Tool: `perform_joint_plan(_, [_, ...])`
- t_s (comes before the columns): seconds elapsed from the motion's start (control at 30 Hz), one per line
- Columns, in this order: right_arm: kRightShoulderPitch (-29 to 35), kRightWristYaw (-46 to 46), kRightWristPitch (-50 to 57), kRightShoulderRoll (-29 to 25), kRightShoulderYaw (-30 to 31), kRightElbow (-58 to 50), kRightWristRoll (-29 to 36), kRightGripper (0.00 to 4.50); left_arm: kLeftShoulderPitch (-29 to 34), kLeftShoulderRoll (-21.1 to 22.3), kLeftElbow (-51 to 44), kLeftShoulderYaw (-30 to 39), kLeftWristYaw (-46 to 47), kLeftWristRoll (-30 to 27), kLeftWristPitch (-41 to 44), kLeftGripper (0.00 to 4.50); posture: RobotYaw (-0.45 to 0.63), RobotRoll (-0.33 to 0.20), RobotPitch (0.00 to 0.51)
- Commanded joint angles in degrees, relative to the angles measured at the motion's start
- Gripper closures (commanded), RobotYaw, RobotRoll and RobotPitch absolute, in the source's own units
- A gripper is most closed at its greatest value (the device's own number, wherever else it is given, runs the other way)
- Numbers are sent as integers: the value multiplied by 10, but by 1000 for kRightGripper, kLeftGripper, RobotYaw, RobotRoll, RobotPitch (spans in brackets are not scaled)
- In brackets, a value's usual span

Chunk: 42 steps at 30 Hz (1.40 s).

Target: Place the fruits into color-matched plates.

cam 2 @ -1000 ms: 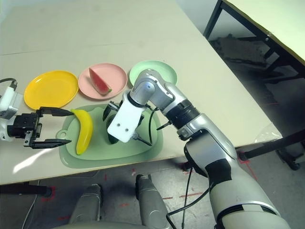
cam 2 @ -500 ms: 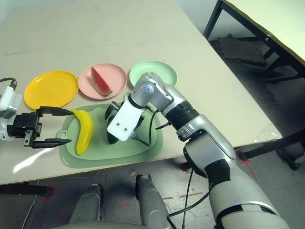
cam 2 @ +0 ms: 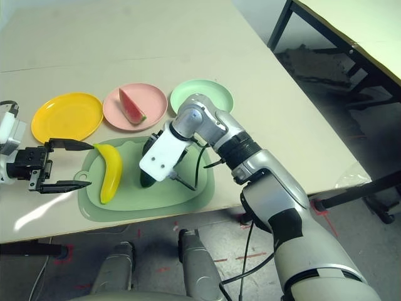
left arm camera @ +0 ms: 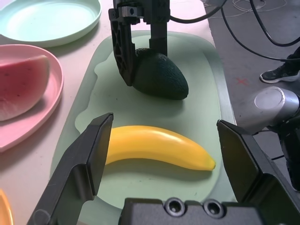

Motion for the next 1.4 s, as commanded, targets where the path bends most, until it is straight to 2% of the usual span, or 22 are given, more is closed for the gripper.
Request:
perform_joint_plan(0.03, [-22, 22, 8, -14, -17, 10, 20, 1399, -3, -9, 4, 1, 6, -3, 2, 0, -30, 0, 214])
perform_joint_plan(0.17, [-62, 29, 12, -34, -39, 51, 29, 1399, -6, -32, -16, 13, 39, -29, 30, 0, -31, 0, 214])
perform_joint_plan(0.3, [-106, 9, 14, -45, -57, 129, 16, 1399, -6, -41, -28, 12, 72, -29, 50, 0, -31, 0, 214])
perform_joint_plan(0.43, [-181, -95, 30, -50, -58, 286, -44, 1399, -12, -43, -27, 7, 83, -28, 62, 0, -45, 0, 212])
perform_joint_plan(0.53, [-201, -188, 43, -43, -45, 366, -87, 1399, -19, -42, -18, 2, 83, -18, 58, 0, -49, 0, 212])
perform_joint_plan(0.63, [-202, -272, 52, -38, -37, 409, -123, 1399, -22, -40, -15, -5, 79, -6, 50, 0, -46, 0, 213])
perform_joint_plan(0.8, [-186, -346, 87, -35, -36, 445, -161, 1399, -12, -36, -20, 2, 78, -3, 50, 0, -36, 0, 214])
perform_joint_plan(0.93, [-167, -355, 118, -28, -74, 457, -141, 1399, -4, -29, -24, 10, 79, -5, 52, 0, -36, 0, 214])
perform_joint_plan(1.1, [-156, -378, 115, -31, -72, 457, -159, 1399, 6, -20, -29, 10, 77, 2, 44, 0, -20, 0, 217])
perform_joint_plan(1.13, [-155, -380, 115, -31, -74, 457, -159, 640, 7, -19, -29, 10, 78, 3, 42, 0, -18, 0, 216])
perform_joint_plan(1.2, [-154, -382, 113, -32, -75, 457, -159, 19, 9, -19, -30, 9, 79, 3, 41, 0, -19, 0, 214])
perform_joint_plan(1.4, [-161, -374, 103, -44, -75, 456, -164, 19, 7, -20, -28, 3, 76, 11, 30, 0, -26, 0, 211])
